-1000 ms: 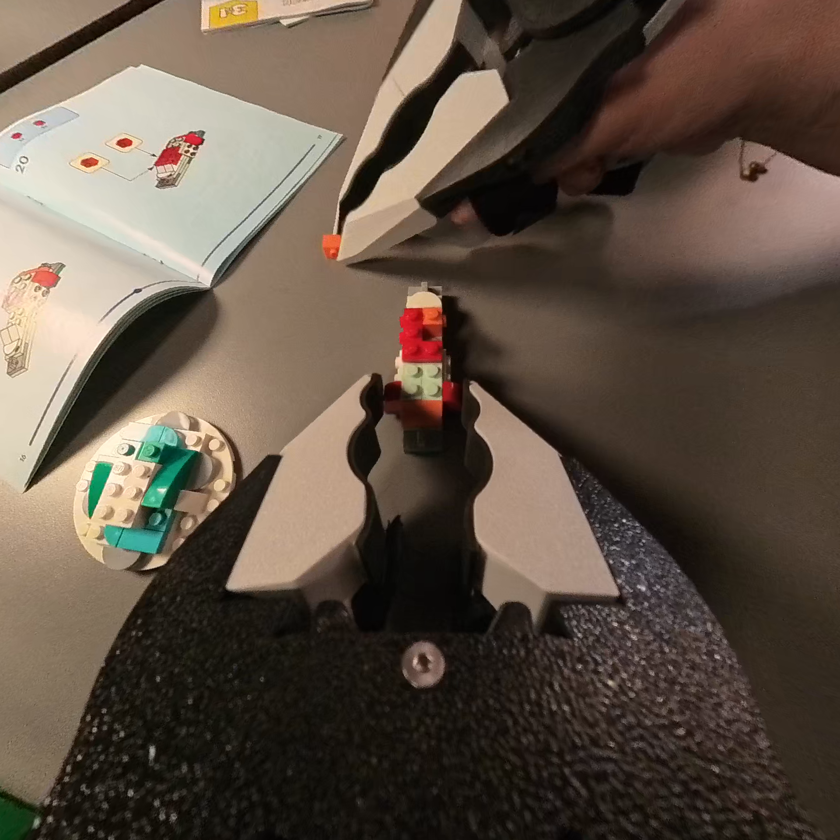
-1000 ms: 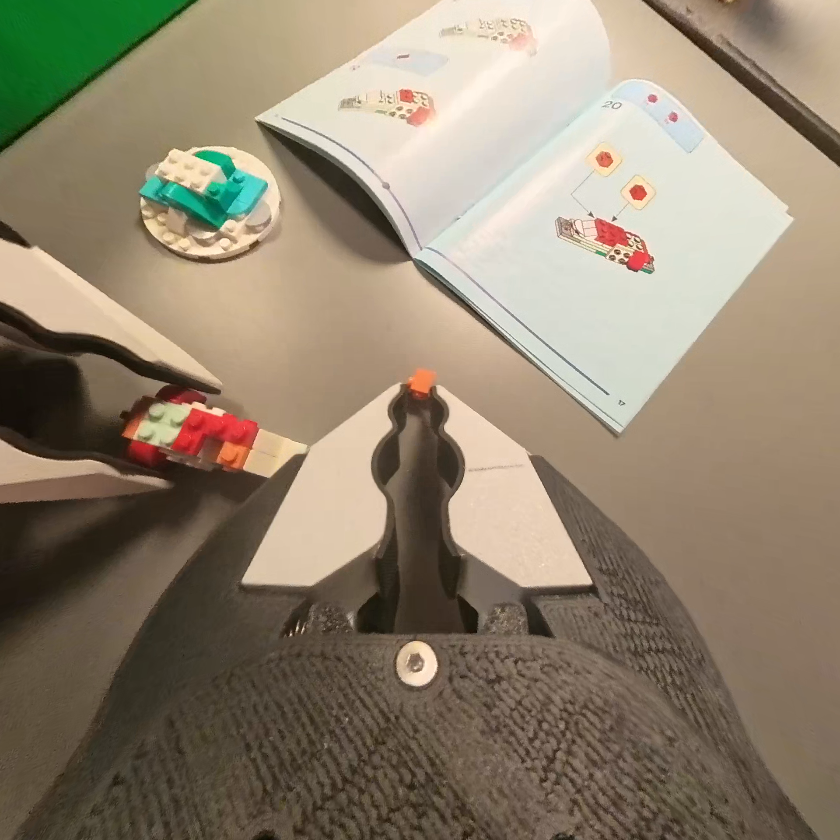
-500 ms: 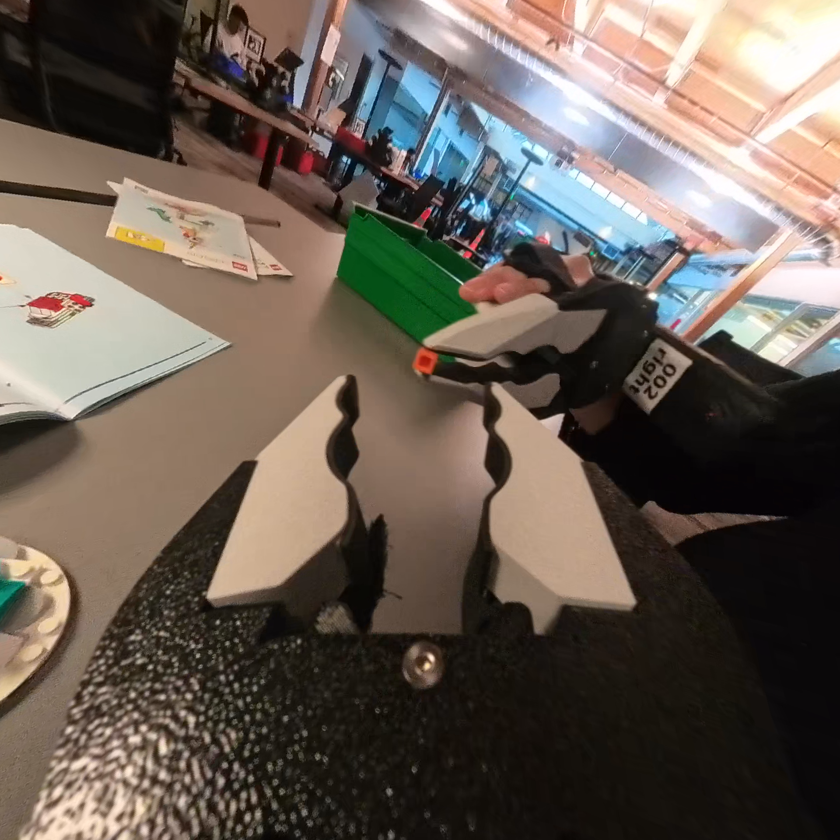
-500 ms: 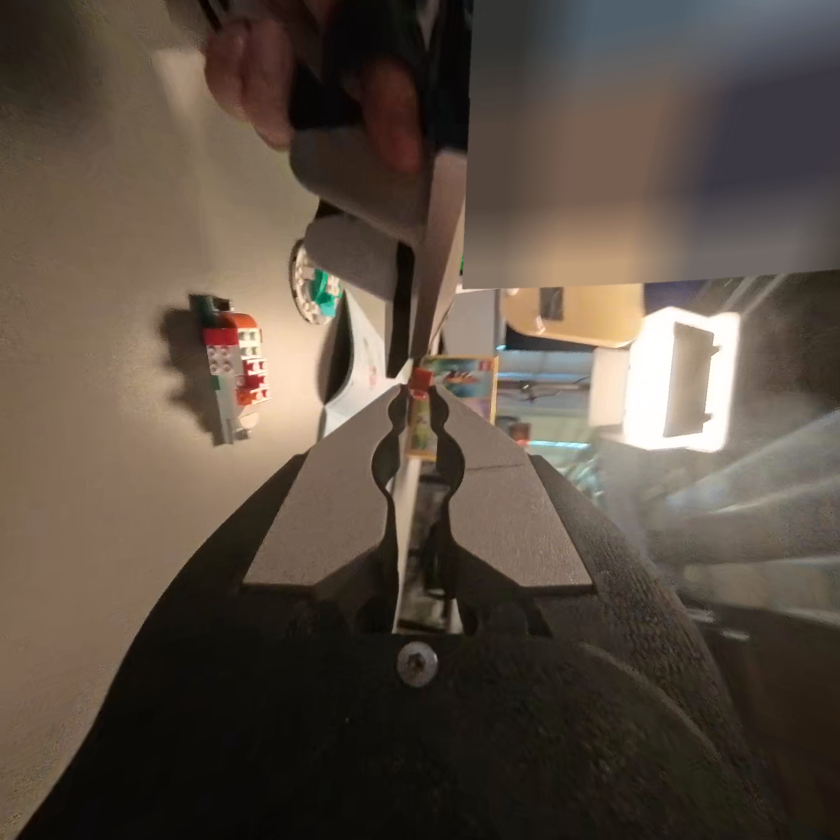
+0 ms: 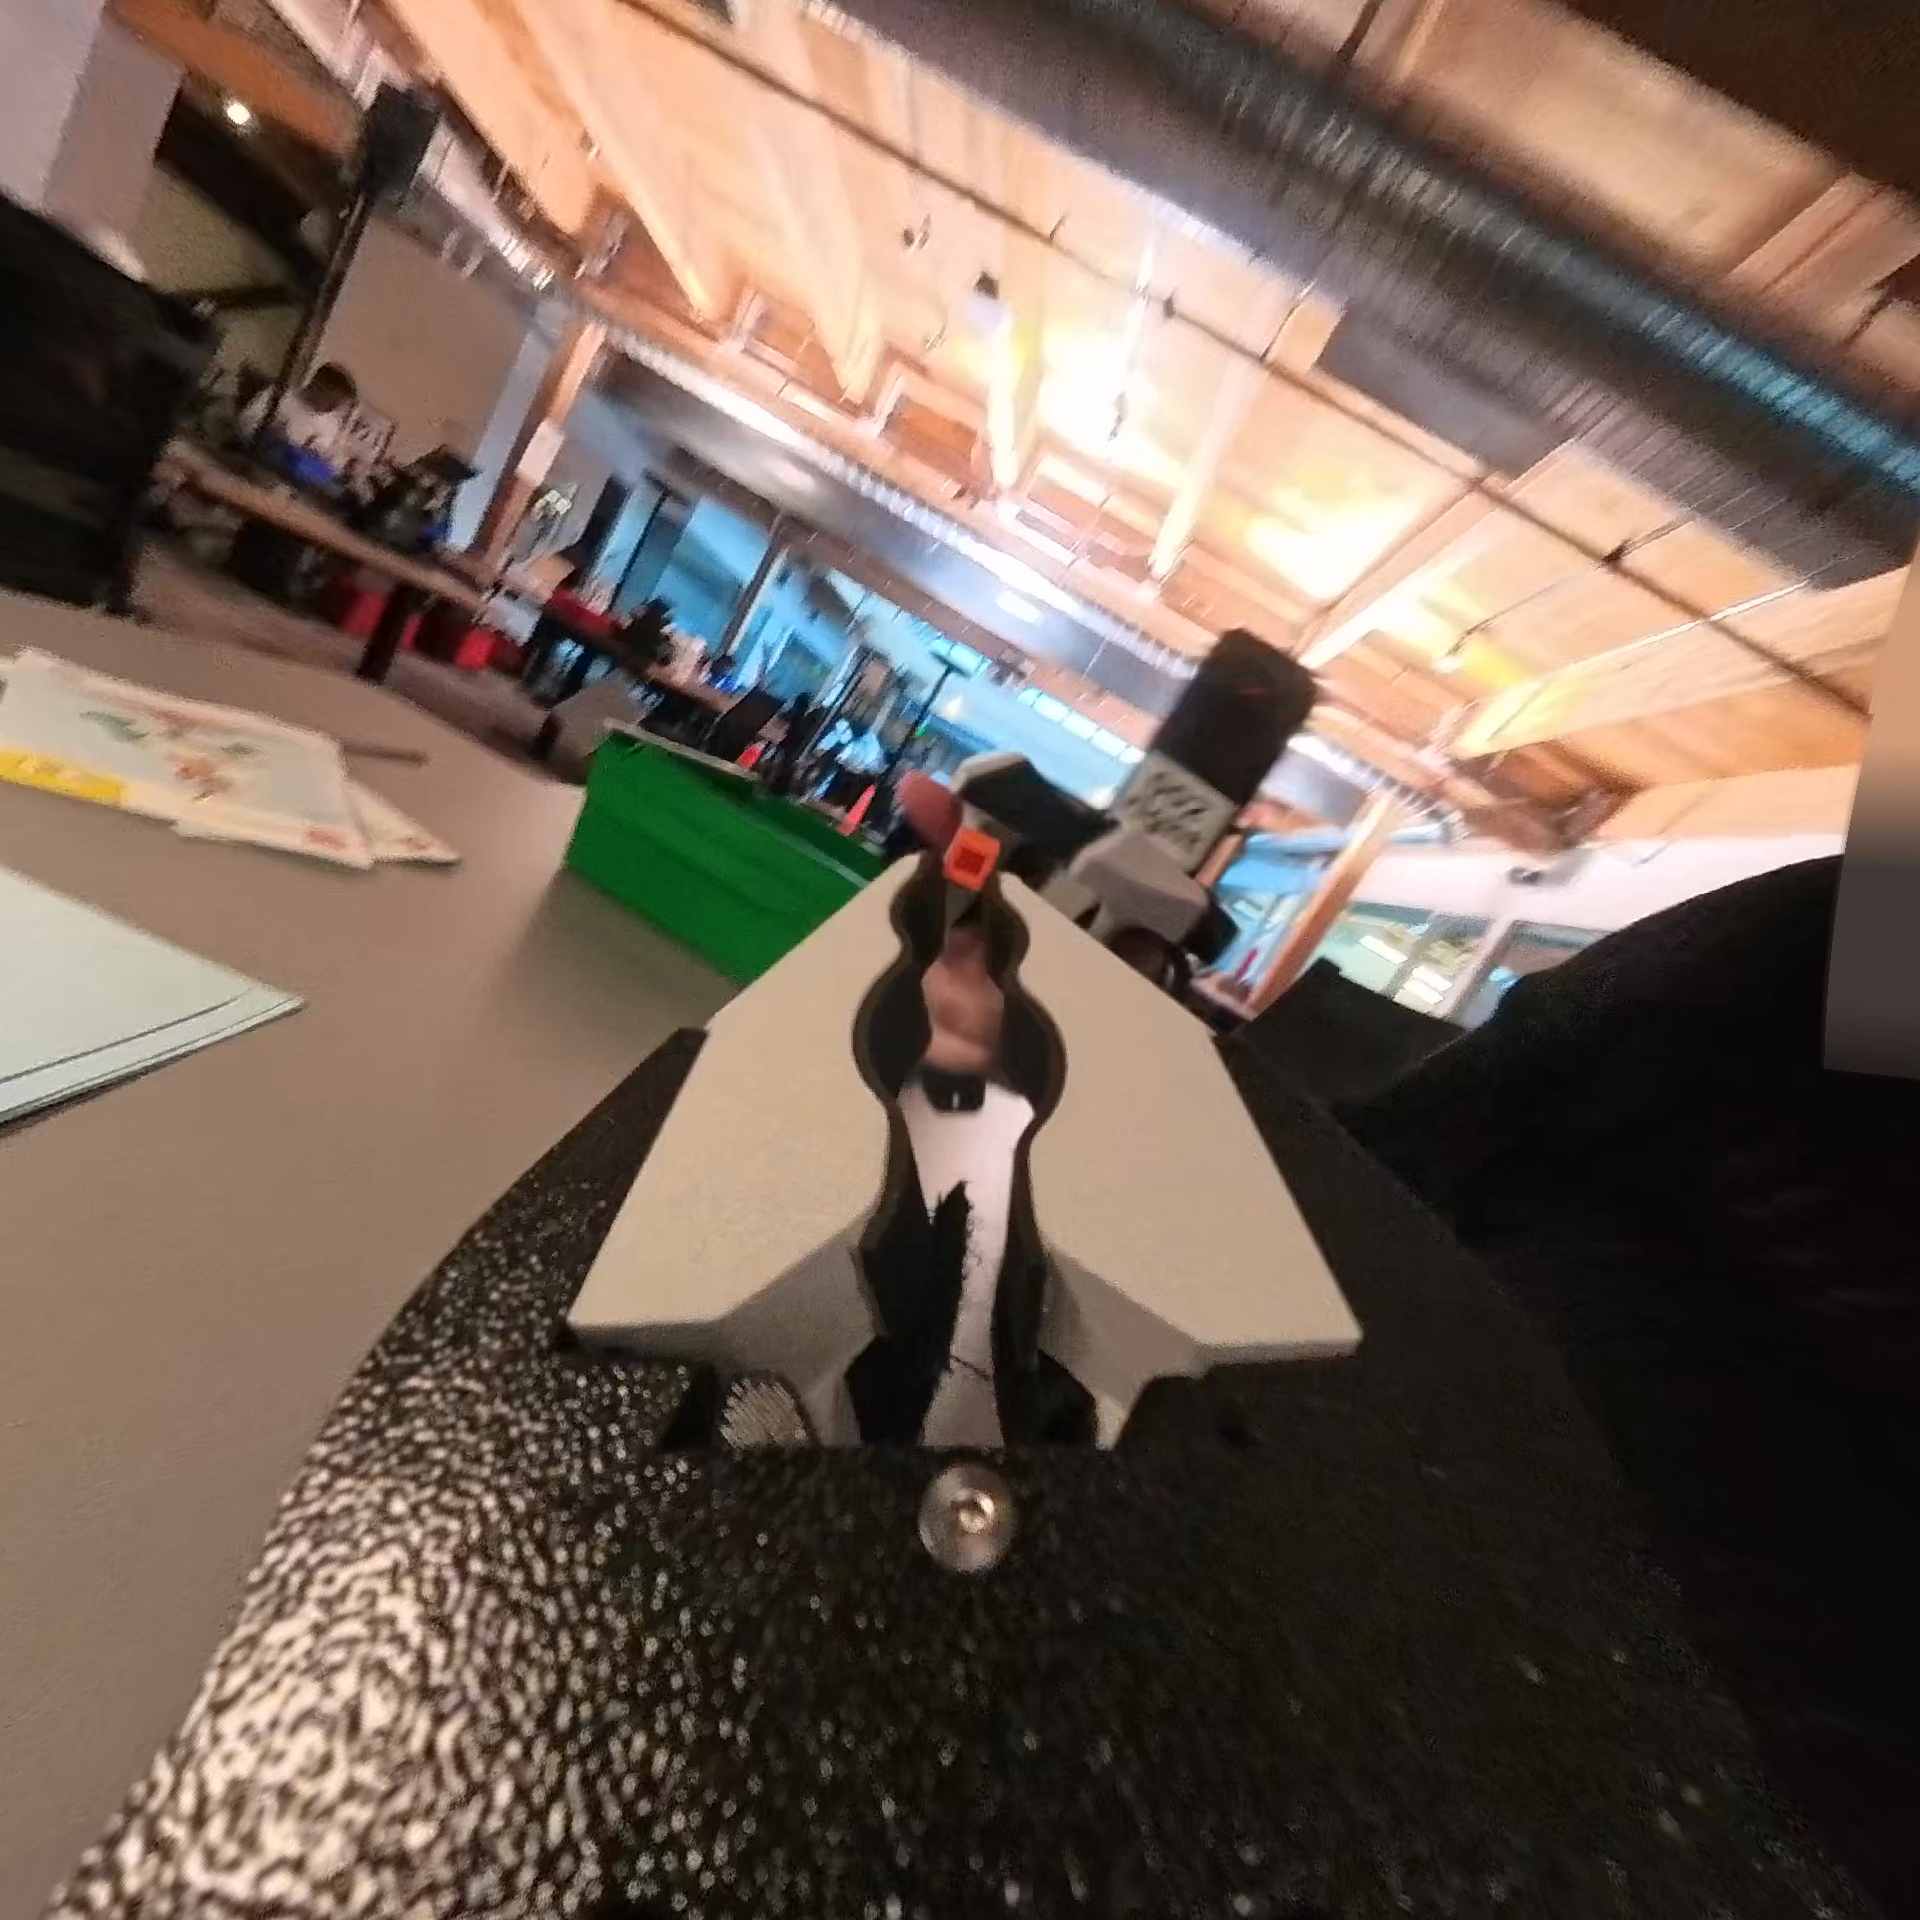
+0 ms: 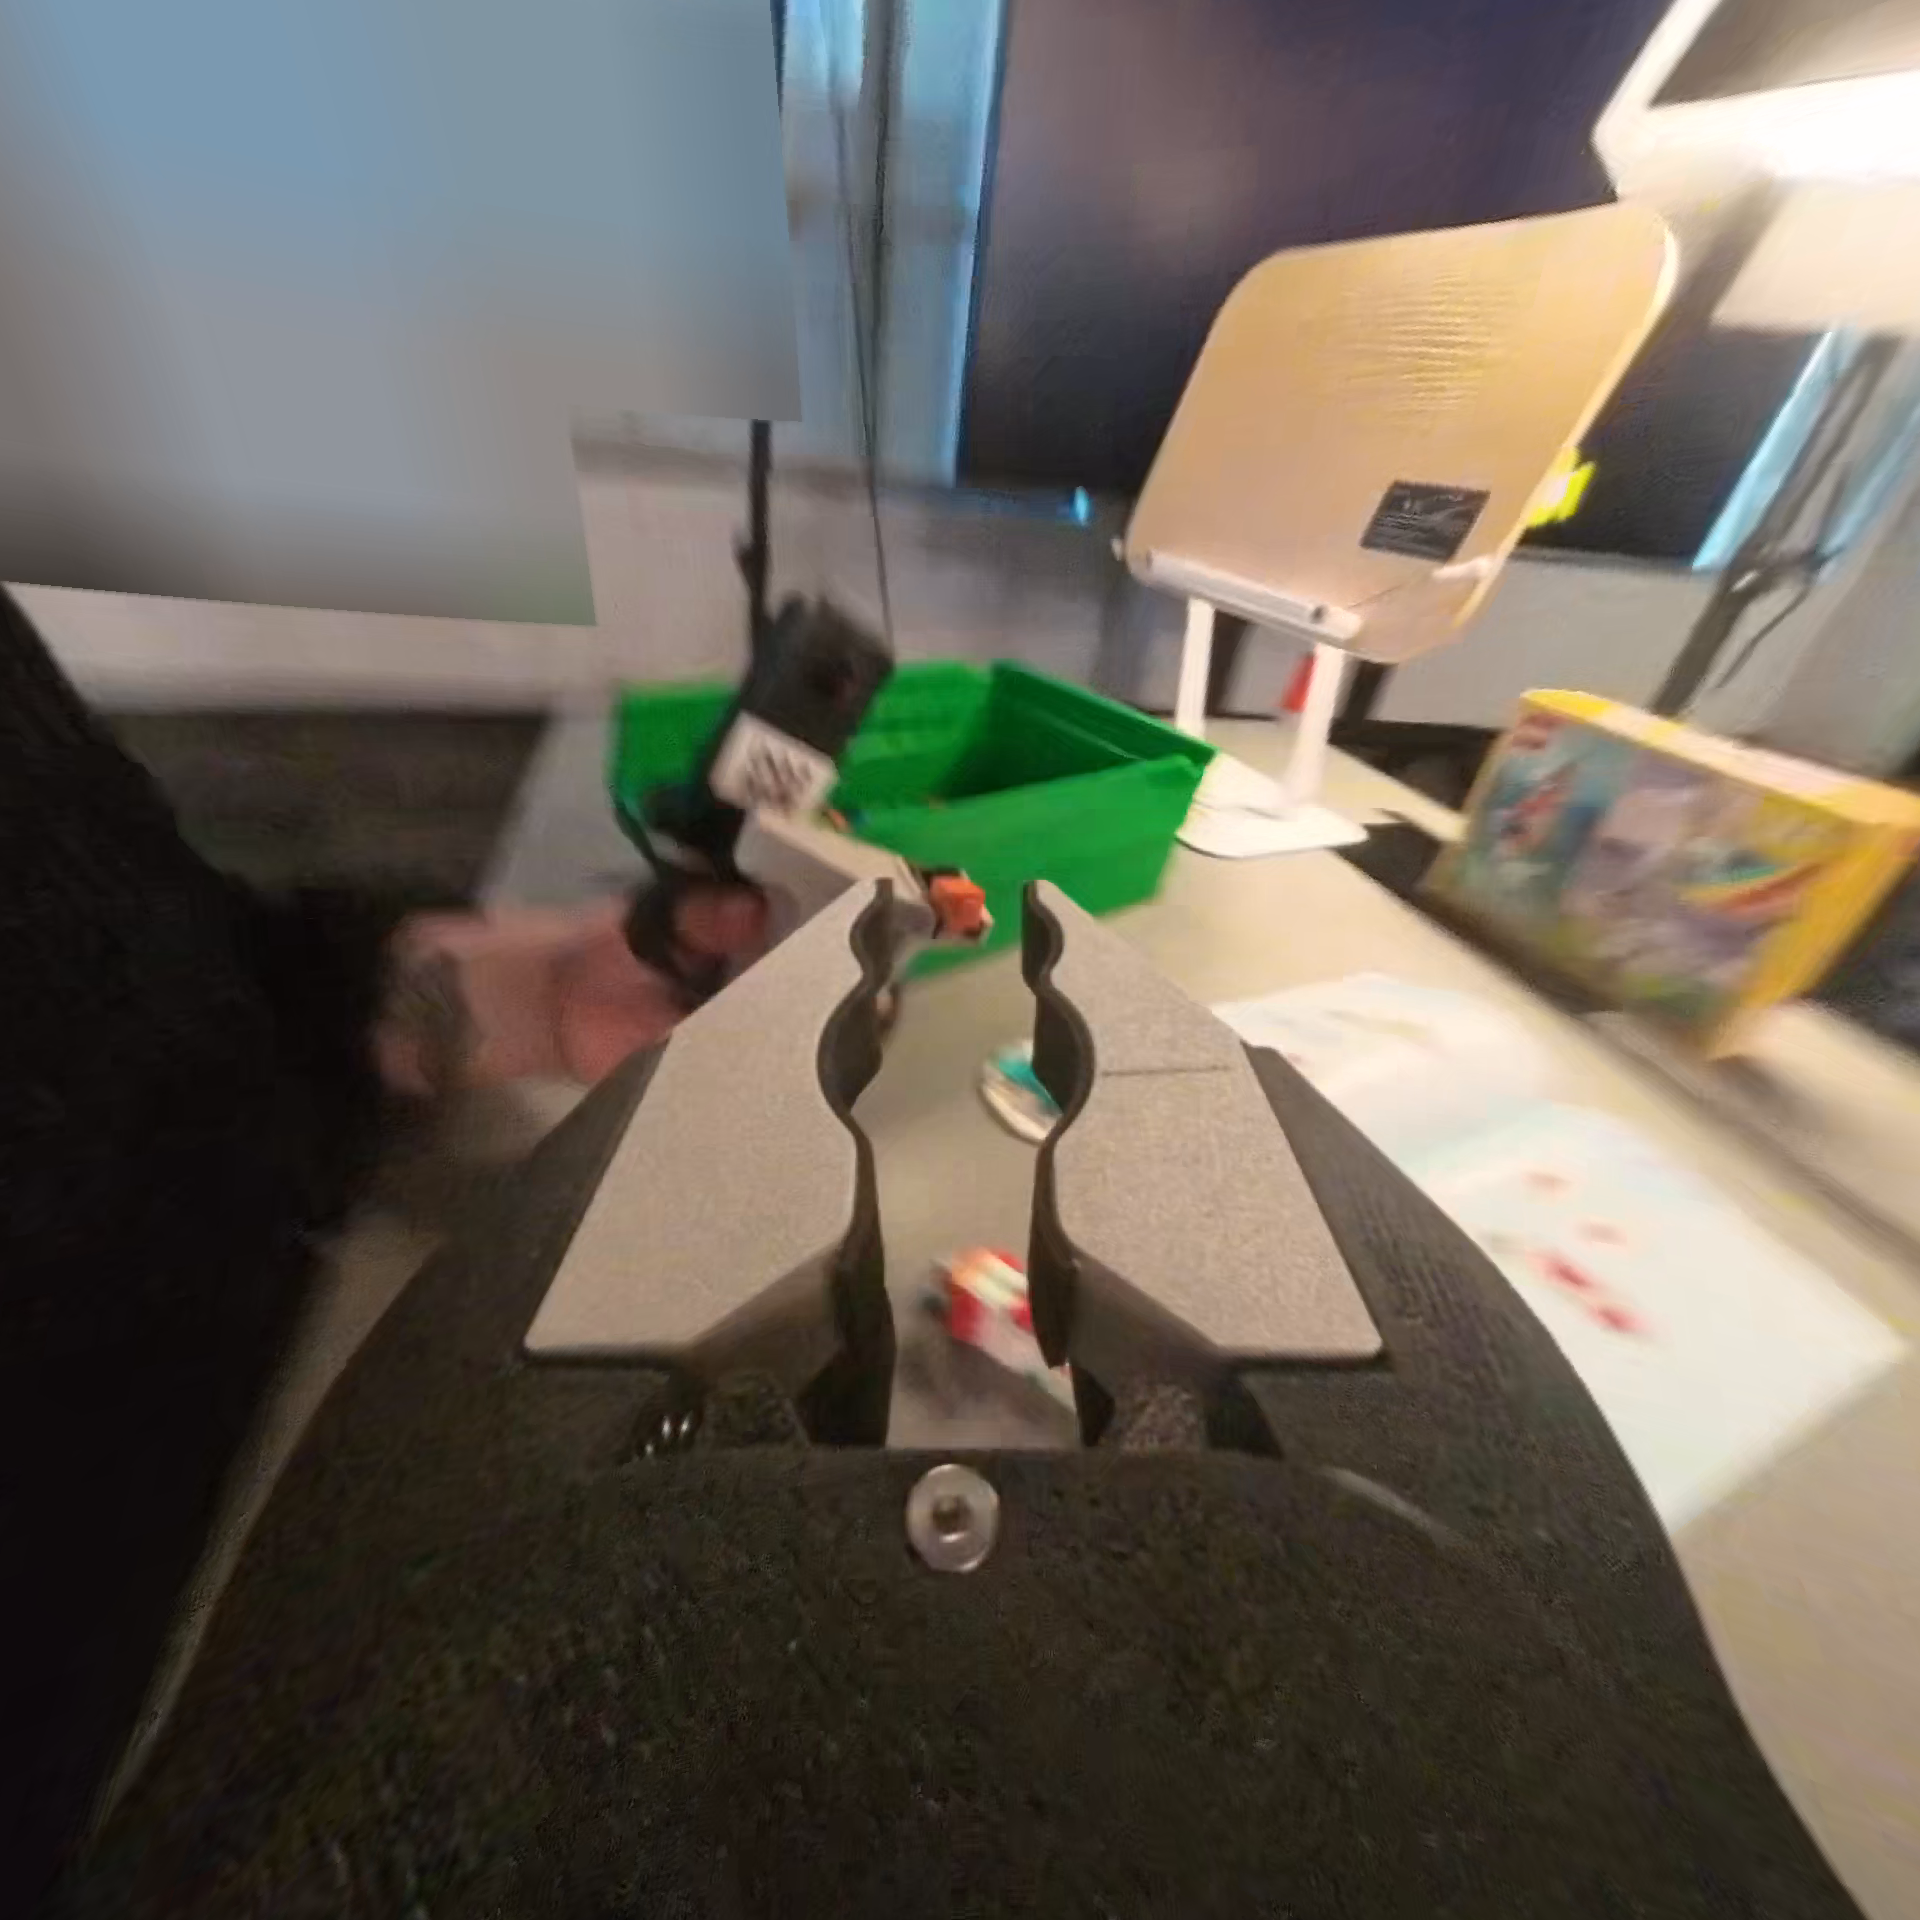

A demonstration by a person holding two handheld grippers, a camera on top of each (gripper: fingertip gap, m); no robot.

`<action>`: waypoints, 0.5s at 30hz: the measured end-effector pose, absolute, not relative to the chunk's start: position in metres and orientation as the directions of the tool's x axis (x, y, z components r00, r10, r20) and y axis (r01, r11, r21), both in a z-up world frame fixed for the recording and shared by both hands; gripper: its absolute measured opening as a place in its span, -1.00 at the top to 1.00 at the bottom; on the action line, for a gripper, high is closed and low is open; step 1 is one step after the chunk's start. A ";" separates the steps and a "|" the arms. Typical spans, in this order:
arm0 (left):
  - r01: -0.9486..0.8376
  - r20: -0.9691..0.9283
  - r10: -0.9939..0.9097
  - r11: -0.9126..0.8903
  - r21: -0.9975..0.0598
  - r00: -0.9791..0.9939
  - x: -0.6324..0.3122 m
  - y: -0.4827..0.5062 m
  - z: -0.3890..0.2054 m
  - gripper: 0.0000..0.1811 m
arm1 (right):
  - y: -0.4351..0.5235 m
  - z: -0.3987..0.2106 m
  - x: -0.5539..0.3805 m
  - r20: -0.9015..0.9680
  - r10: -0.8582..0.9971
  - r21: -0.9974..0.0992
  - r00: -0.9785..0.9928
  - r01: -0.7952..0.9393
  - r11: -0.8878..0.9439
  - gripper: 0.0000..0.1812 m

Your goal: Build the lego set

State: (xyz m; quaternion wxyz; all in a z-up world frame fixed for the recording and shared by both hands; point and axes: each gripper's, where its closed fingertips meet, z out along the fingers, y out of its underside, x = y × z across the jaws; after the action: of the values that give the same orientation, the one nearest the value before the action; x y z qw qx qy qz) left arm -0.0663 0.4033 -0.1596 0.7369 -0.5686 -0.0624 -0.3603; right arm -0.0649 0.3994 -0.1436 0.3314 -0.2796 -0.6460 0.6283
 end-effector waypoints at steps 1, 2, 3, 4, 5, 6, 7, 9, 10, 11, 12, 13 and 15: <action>0.611 0.494 -0.486 0.110 -0.784 0.721 -0.064 0.401 -0.155 0.95 | 0.400 -0.138 -0.065 -0.042 0.765 -0.997 -0.642 -0.023 -0.074 0.79; 0.614 0.482 -0.509 0.121 -0.780 0.713 -0.061 0.399 -0.152 0.95 | 0.399 -0.137 -0.066 -0.122 0.750 -0.988 -0.650 0.011 -0.151 0.81; 0.618 0.471 -0.533 0.131 -0.775 0.703 -0.059 0.397 -0.148 0.95 | 0.396 -0.139 -0.067 -0.166 0.731 -0.981 -0.662 0.035 -0.191 0.81; 0.624 0.464 -0.549 0.140 -0.769 0.695 -0.057 0.396 -0.145 0.95 | 0.392 -0.139 -0.066 -0.199 0.712 -0.973 -0.673 0.051 -0.224 0.81; 0.629 0.460 -0.558 0.149 -0.763 0.691 -0.056 0.394 -0.143 0.95 | 0.388 -0.139 -0.065 -0.231 0.685 -0.964 -0.691 0.065 -0.260 0.82; 0.637 0.457 -0.568 0.162 -0.754 0.685 -0.056 0.393 -0.141 0.95 | 0.386 -0.138 -0.064 -0.270 0.655 -0.950 -0.705 0.085 -0.300 0.83; 0.641 0.455 -0.575 0.164 -0.750 0.680 -0.056 0.392 -0.140 0.95 | 0.386 -0.138 -0.063 -0.300 0.636 -0.938 -0.711 0.097 -0.334 0.84; 0.630 0.456 -0.564 0.152 -0.762 0.688 -0.056 0.393 -0.143 0.95 | 0.387 -0.139 -0.064 -0.331 0.619 -0.922 -0.712 0.103 -0.374 0.88; 0.627 0.455 -0.565 0.148 -0.765 0.689 -0.055 0.393 -0.144 0.95 | 0.388 -0.139 -0.064 -0.340 0.615 -0.916 -0.712 0.103 -0.387 0.88; 0.625 0.455 -0.564 0.144 -0.767 0.689 -0.054 0.394 -0.144 0.95 | 0.389 -0.139 -0.063 -0.347 0.607 -0.912 -0.715 0.105 -0.397 0.88; 0.622 0.456 -0.562 0.139 -0.770 0.690 -0.053 0.395 -0.145 0.94 | 0.389 -0.139 -0.063 -0.350 0.604 -0.910 -0.717 0.105 -0.402 0.88; 0.622 0.457 -0.561 0.137 -0.771 0.690 -0.053 0.395 -0.146 0.95 | 0.390 -0.140 -0.063 -0.347 0.605 -0.911 -0.716 0.103 -0.400 0.89; 0.621 0.461 -0.560 0.126 -0.773 0.688 -0.052 0.397 -0.148 0.94 | 0.391 -0.141 -0.062 -0.332 0.616 -0.919 -0.714 0.096 -0.383 0.90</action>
State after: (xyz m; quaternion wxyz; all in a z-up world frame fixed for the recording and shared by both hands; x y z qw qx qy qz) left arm -0.0525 0.3966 -0.1475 0.7498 -0.5309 -0.0288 -0.3939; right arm -0.0621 0.3912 -0.1415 0.1708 -0.3371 -0.5283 0.7603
